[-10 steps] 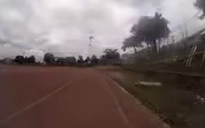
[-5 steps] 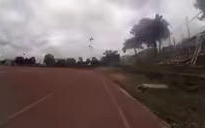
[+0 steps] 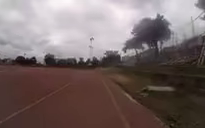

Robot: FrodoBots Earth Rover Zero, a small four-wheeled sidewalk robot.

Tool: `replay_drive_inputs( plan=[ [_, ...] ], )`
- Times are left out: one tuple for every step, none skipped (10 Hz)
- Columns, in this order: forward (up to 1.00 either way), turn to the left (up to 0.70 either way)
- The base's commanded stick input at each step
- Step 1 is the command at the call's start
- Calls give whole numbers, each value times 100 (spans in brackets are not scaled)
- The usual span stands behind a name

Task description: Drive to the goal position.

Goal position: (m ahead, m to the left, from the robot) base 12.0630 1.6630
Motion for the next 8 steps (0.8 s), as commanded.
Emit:
replay_drive_inputs(
  plan=[
    [70, 0],
    [70, 0],
    [70, 0],
    [70, 0],
    [70, -4],
    [70, -16],
    [70, -18],
    [70, -8]
  ],
)
